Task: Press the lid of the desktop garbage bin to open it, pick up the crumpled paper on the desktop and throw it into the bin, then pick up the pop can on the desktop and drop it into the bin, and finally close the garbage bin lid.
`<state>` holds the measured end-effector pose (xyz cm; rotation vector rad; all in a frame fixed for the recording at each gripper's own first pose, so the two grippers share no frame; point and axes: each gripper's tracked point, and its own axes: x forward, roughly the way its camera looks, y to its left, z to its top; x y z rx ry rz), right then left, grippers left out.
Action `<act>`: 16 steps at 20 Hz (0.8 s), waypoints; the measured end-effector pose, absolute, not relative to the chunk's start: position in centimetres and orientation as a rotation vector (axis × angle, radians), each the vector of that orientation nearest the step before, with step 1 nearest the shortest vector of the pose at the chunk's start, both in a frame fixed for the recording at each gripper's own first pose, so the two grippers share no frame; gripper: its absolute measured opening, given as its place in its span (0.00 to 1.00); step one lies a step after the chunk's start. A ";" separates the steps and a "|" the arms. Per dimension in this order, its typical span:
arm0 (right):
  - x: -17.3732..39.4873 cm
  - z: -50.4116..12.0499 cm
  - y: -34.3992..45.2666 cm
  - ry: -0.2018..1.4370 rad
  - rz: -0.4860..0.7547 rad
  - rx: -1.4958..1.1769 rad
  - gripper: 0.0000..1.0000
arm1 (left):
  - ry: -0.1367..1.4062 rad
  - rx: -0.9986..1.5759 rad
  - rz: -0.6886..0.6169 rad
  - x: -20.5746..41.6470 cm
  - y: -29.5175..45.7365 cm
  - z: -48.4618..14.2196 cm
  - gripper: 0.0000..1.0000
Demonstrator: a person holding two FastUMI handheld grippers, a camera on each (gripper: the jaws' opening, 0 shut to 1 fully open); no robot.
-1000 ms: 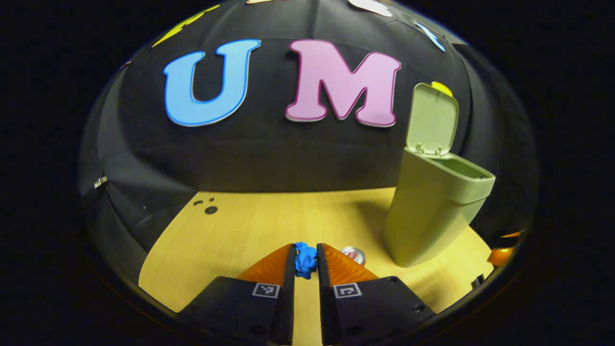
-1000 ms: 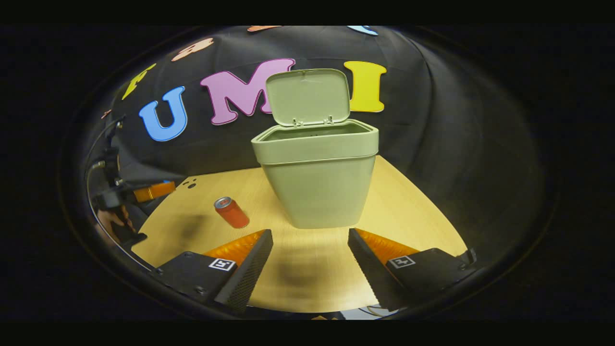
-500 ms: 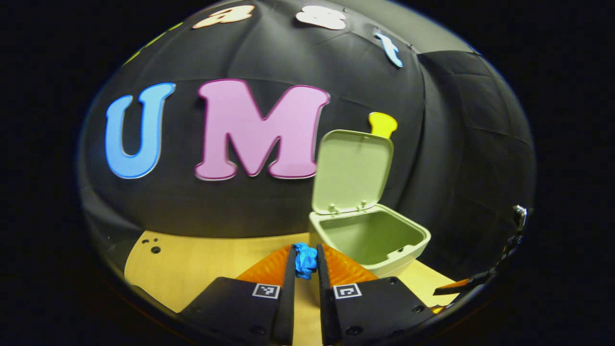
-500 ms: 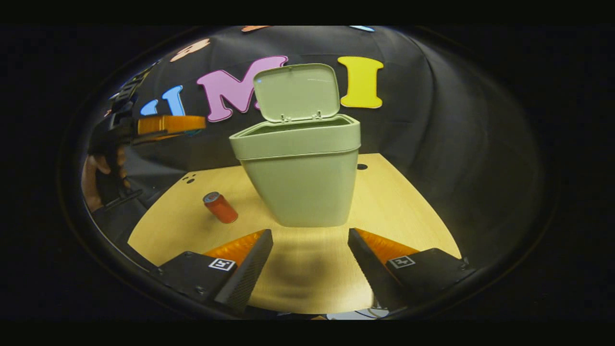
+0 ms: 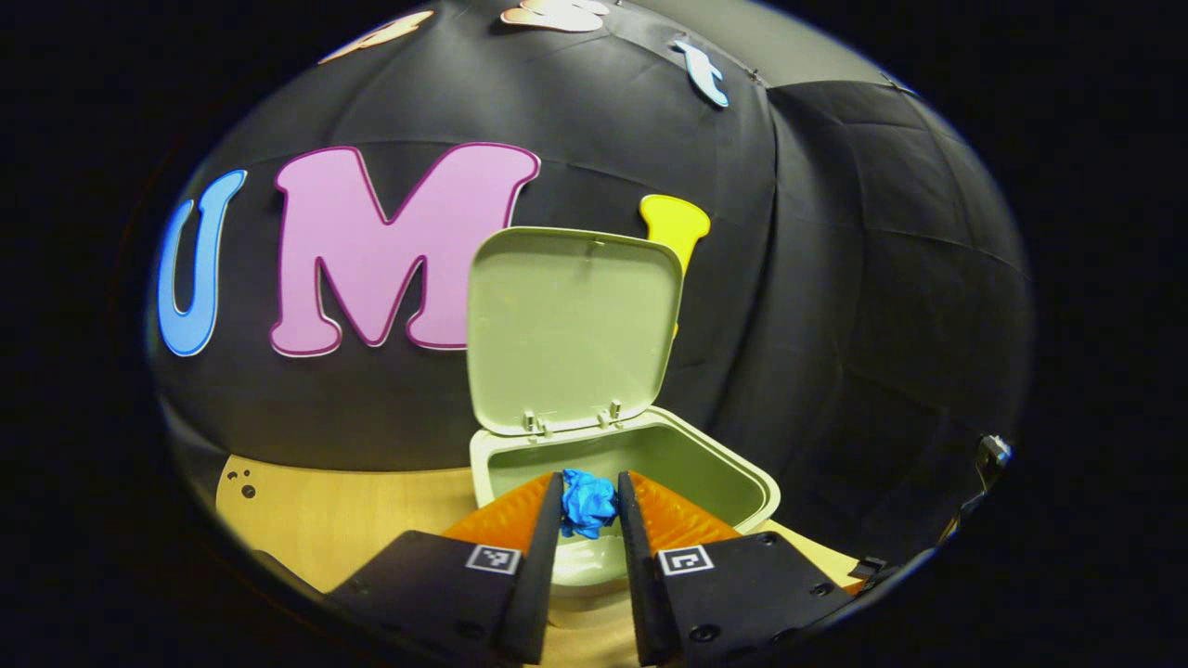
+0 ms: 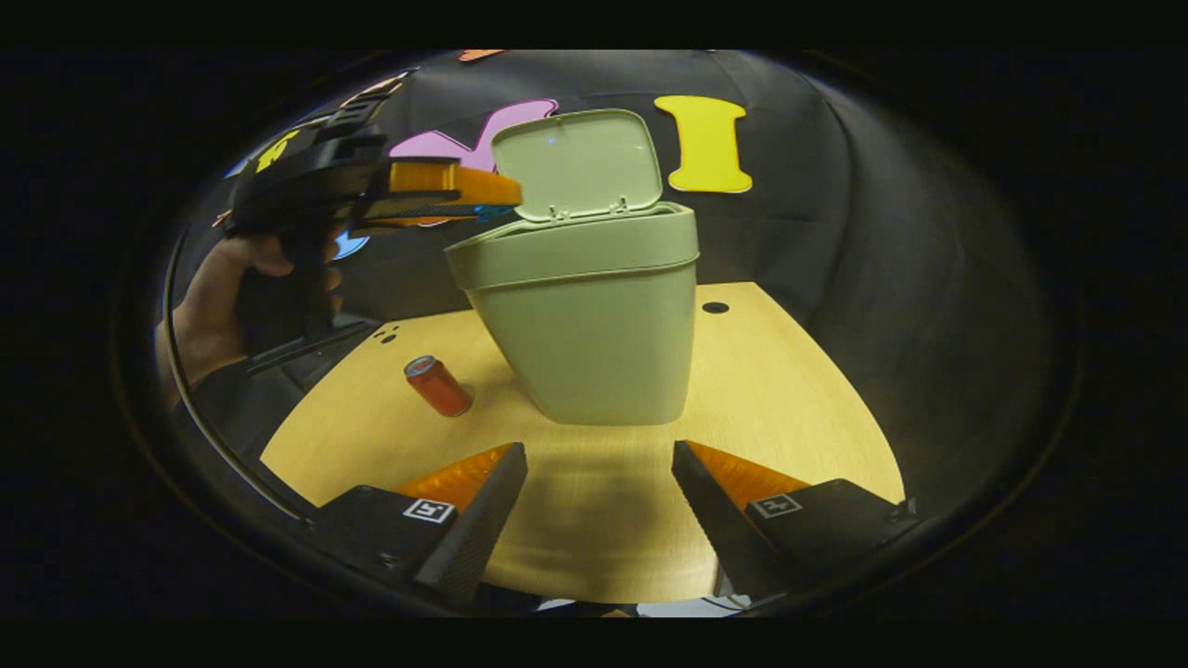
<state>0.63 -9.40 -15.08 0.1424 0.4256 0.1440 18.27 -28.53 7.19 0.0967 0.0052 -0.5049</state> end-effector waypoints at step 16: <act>2.8 -17.4 -1.9 0.484 0.309 0.008 0.99 | -0.038 0.028 -0.070 13.2 -5.2 5.7 0.97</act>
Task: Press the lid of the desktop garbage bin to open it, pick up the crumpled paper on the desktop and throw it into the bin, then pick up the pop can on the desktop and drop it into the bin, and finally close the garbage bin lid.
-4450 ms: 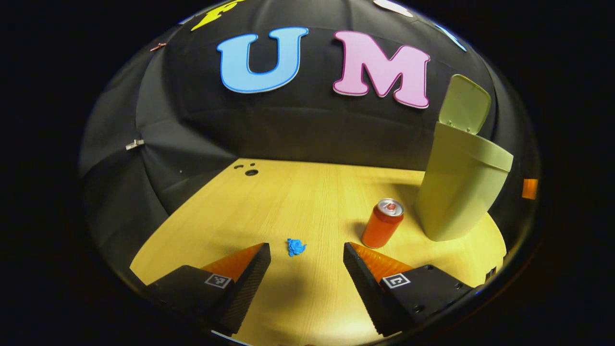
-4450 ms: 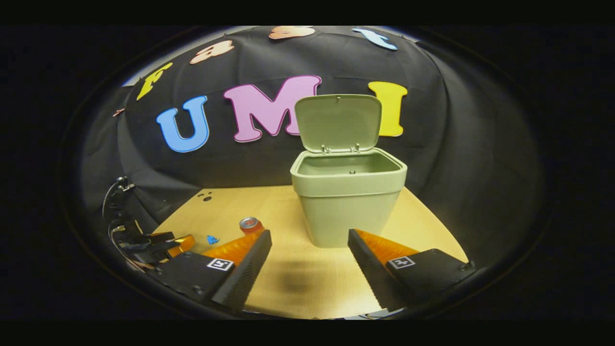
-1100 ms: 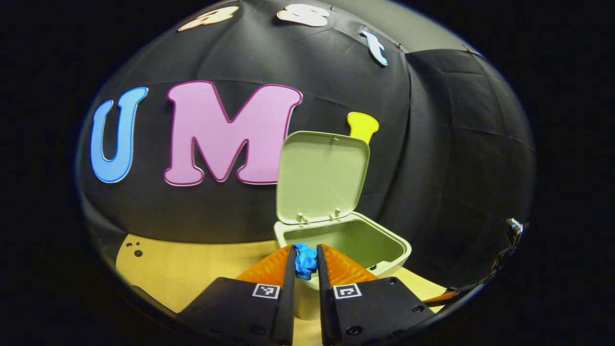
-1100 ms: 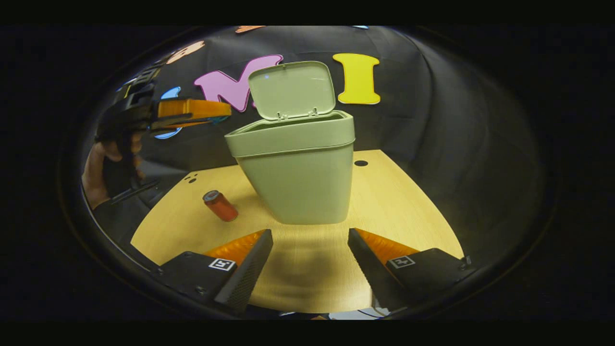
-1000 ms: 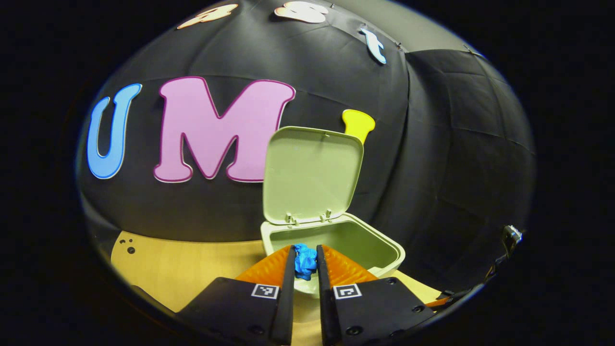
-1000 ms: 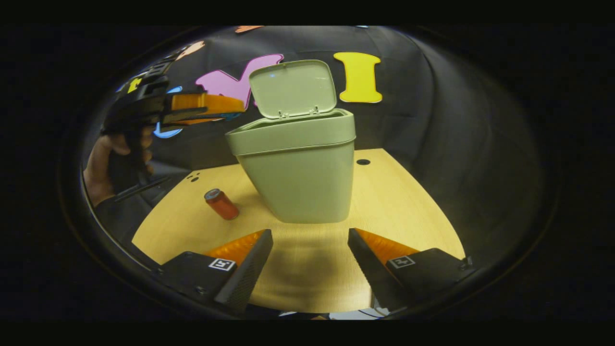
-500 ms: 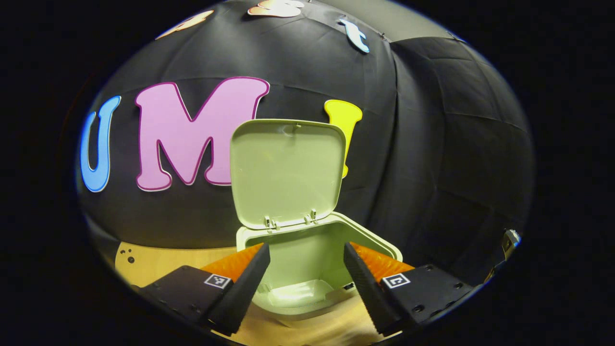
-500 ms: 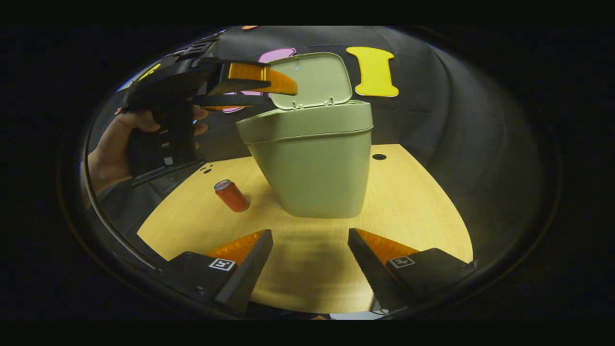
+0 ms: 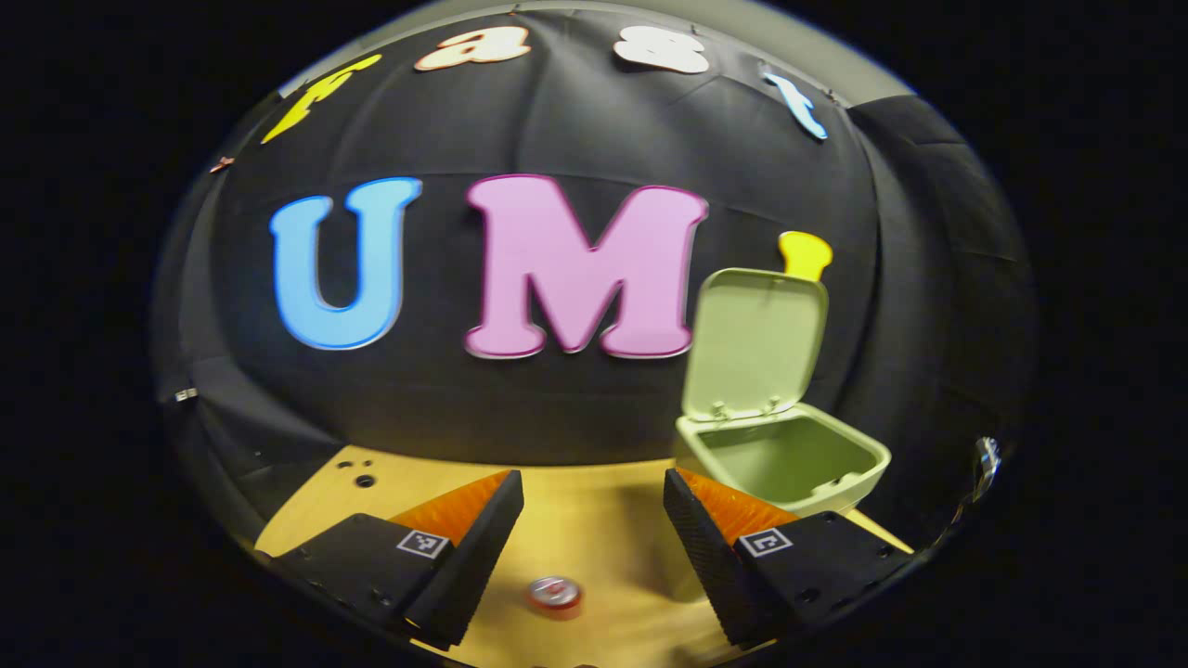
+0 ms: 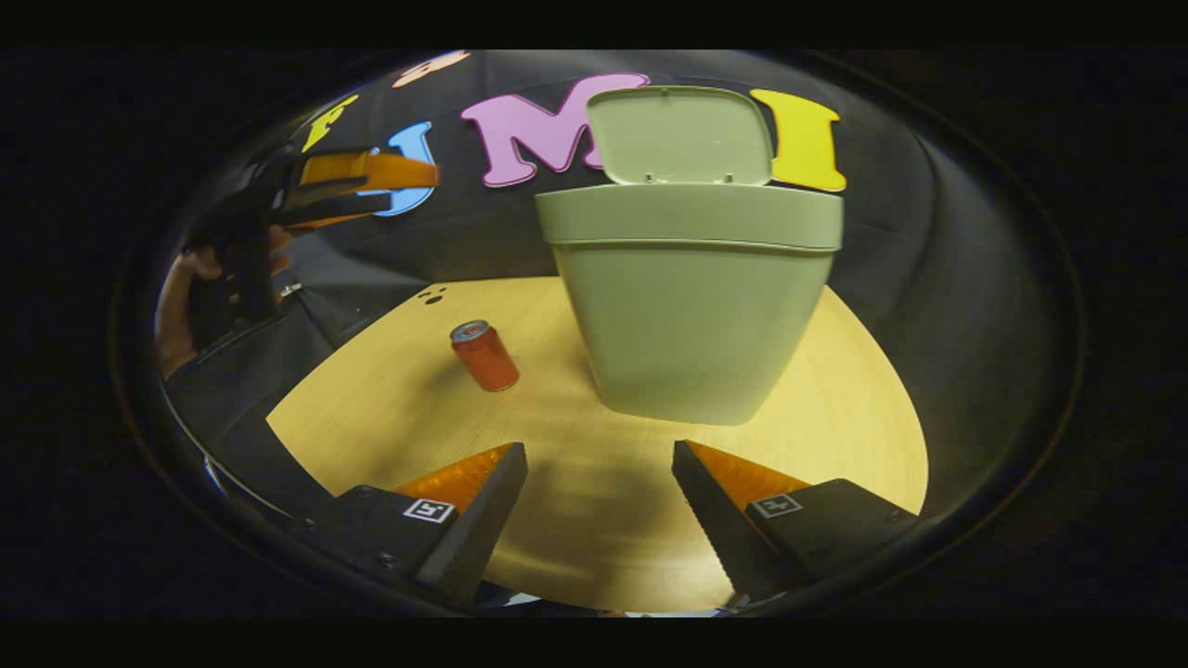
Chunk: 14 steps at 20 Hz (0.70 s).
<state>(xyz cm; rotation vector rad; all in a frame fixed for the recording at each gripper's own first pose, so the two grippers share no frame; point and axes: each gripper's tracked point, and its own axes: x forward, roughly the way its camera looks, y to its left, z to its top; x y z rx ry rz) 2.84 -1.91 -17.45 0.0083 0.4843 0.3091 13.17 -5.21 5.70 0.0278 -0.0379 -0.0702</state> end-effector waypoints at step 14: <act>7.4 -20.8 11.7 0.534 0.410 -0.084 0.99 | 0.254 -0.088 0.230 1.4 13.0 -9.4 0.98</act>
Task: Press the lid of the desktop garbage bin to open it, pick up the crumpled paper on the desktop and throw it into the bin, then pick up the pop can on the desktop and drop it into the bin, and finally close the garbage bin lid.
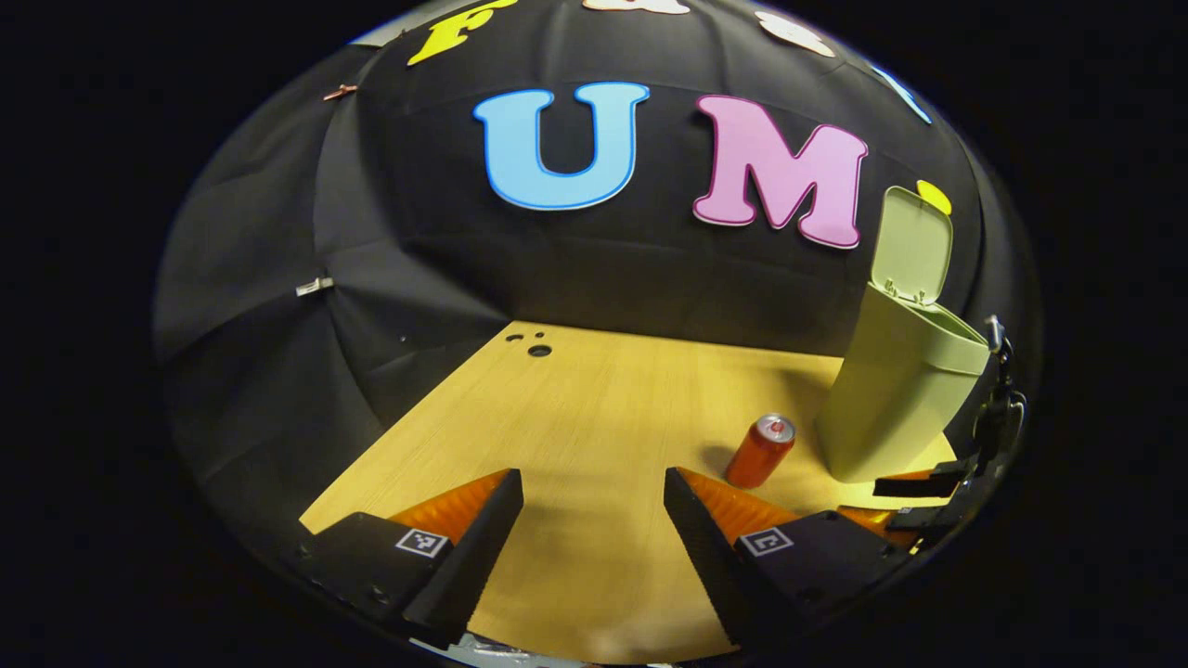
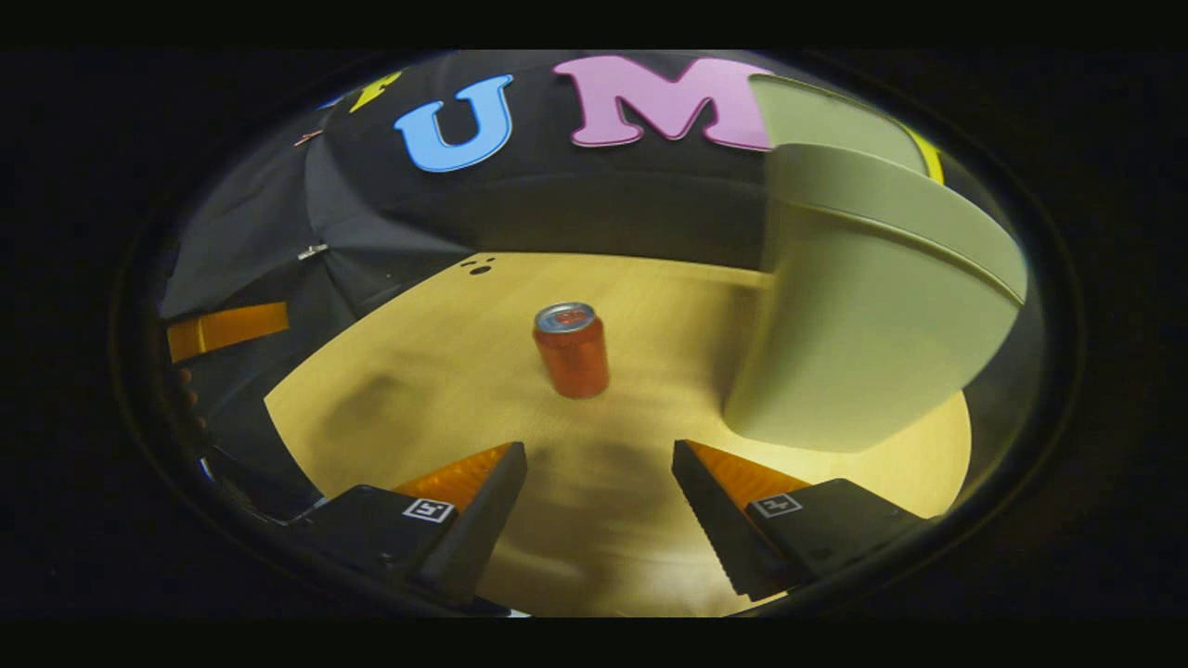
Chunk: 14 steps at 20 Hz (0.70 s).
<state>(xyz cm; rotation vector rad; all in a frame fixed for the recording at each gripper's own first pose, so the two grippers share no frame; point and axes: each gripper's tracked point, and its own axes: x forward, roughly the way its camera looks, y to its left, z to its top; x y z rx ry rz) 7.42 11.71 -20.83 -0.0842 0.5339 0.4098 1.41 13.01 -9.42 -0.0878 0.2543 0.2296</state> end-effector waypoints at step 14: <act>18.5 -23.8 17.3 0.548 0.339 -0.084 0.99 | 0.381 -0.124 0.300 -1.0 16.7 -14.8 0.98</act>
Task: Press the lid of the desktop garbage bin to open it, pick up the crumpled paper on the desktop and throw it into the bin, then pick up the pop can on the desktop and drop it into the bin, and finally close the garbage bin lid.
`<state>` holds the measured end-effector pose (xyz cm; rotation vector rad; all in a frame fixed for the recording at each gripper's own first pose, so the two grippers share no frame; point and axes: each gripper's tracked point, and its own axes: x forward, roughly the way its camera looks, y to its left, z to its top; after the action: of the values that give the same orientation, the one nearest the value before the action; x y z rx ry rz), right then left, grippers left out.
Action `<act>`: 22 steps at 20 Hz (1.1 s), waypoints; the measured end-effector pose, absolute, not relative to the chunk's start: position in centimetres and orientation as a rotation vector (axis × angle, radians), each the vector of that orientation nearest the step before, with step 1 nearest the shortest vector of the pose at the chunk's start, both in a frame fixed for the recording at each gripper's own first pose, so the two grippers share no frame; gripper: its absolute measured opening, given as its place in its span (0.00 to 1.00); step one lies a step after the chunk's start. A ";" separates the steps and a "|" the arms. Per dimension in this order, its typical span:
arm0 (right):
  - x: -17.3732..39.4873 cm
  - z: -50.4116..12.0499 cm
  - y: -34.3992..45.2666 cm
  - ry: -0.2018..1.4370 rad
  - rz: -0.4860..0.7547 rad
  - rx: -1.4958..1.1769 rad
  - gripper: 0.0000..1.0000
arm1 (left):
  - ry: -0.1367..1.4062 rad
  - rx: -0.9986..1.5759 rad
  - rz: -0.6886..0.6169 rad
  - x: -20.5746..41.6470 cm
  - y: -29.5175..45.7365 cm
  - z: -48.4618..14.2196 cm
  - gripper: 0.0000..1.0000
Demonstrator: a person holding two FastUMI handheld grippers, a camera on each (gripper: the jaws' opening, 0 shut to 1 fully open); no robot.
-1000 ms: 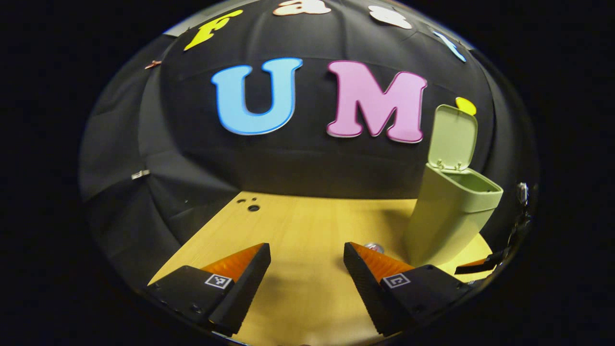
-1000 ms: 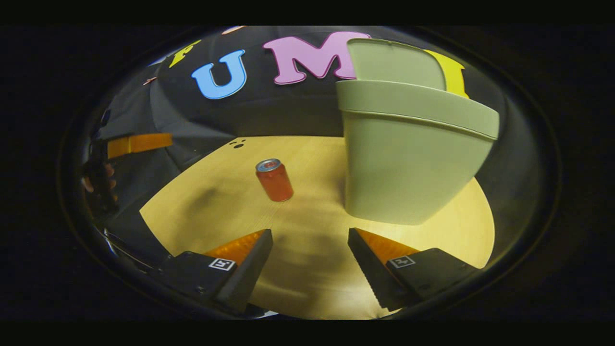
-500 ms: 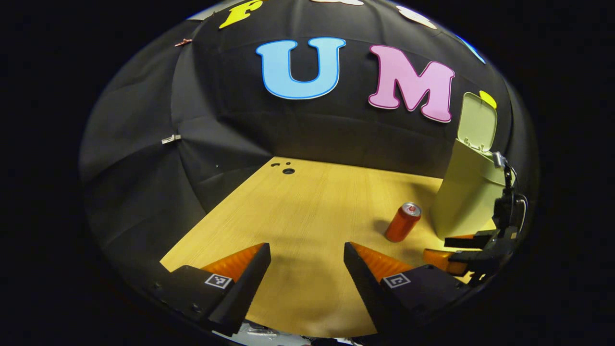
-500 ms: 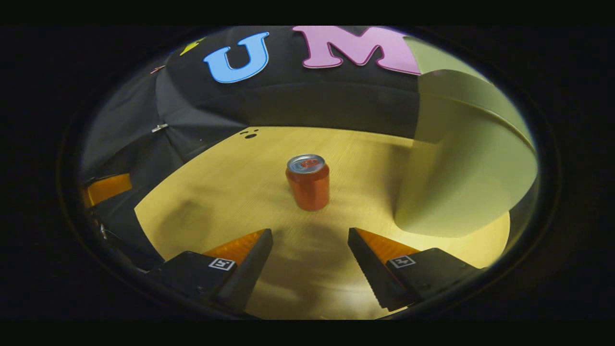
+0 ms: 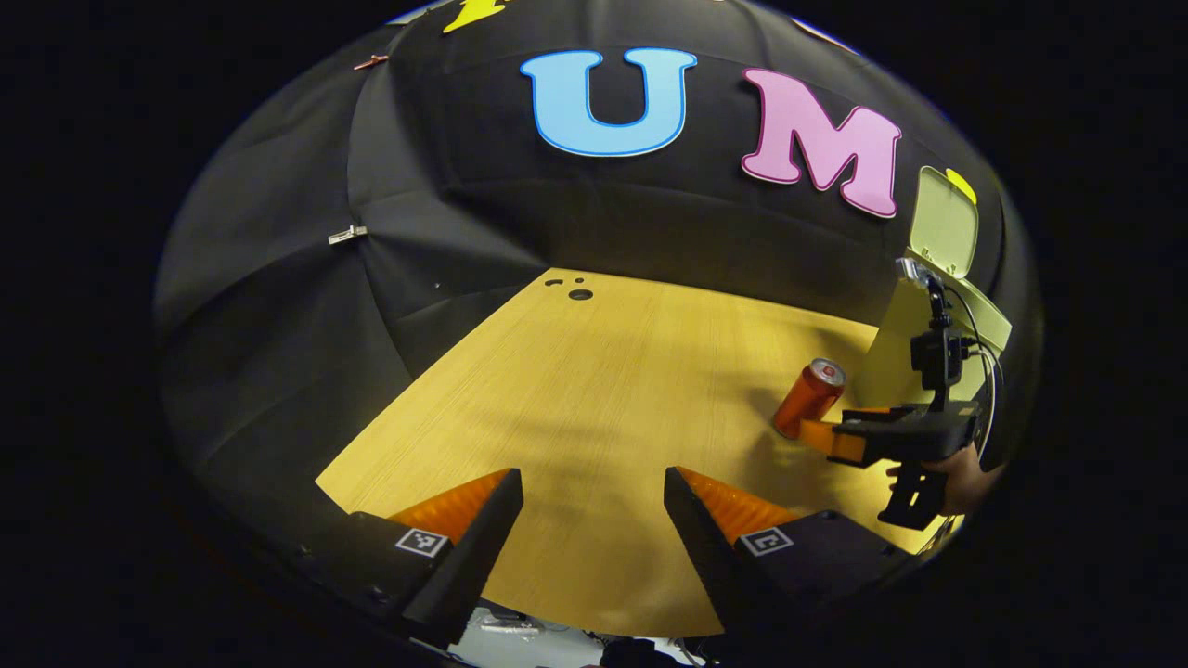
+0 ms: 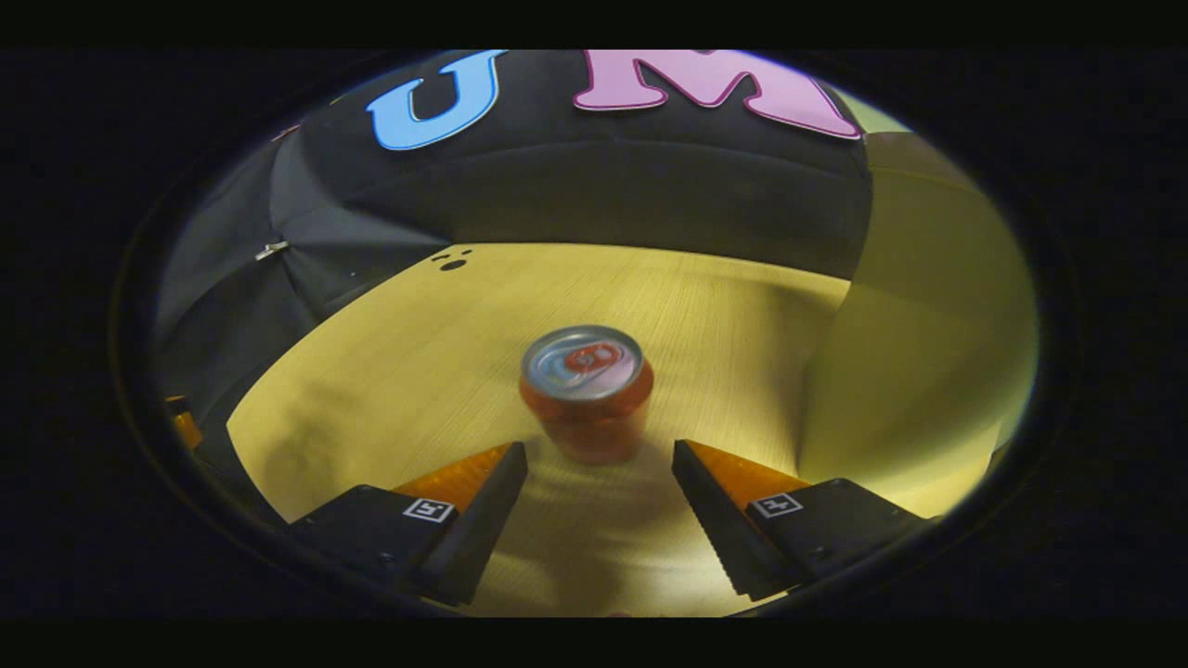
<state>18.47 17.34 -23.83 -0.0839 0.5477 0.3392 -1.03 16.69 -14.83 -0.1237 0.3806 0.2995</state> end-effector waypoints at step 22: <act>20.6 -21.4 19.2 0.503 0.372 -0.140 0.83 | 0.404 -0.113 0.258 1.2 16.1 -15.4 0.98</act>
<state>20.61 19.25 -21.41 -0.1400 0.5025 0.3718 1.24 16.09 -15.38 -0.1126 0.4043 0.2578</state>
